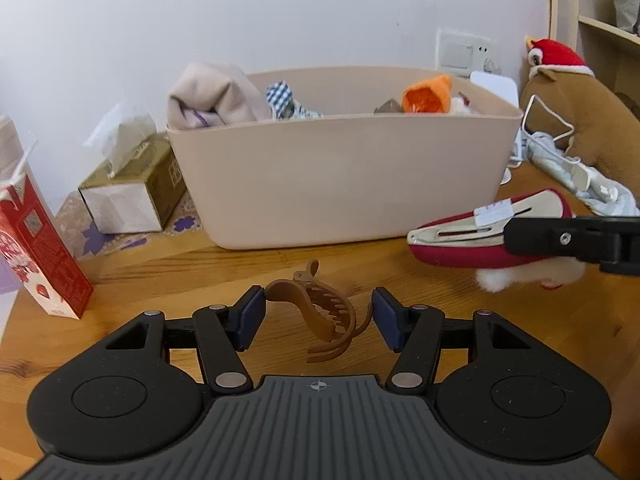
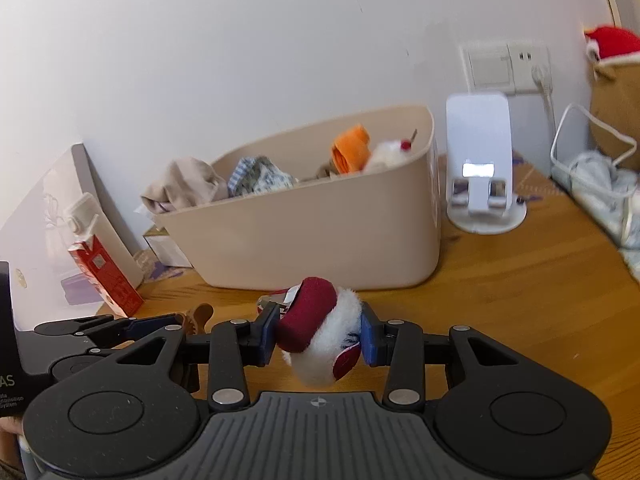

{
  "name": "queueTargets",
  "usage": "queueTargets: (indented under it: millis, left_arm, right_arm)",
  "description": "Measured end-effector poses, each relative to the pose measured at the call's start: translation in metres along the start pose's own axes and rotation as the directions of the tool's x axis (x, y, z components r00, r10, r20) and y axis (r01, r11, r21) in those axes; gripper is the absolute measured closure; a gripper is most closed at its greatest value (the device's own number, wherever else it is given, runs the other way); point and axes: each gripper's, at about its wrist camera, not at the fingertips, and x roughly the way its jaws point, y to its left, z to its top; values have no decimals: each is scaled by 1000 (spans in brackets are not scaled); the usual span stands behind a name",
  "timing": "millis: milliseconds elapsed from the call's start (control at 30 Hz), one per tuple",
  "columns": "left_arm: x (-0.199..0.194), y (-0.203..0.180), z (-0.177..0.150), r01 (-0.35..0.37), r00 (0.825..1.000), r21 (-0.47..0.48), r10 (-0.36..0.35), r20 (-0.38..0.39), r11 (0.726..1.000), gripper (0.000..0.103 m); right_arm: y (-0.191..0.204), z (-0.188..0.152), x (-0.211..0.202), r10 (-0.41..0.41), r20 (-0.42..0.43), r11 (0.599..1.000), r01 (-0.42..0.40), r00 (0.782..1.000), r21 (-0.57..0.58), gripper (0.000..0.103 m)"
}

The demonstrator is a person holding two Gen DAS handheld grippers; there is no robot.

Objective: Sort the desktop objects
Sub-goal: 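Carry the brown clip and Santa hat with both tools over the bin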

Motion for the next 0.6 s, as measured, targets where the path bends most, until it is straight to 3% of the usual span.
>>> queueTargets:
  millis: [600]
  left_arm:
    - [-68, 22, 32, -20, 990, 26, 16, 138, 999, 43]
  right_arm:
    - [21, 58, -66, -7, 165, 990, 31, 986, -140, 65]
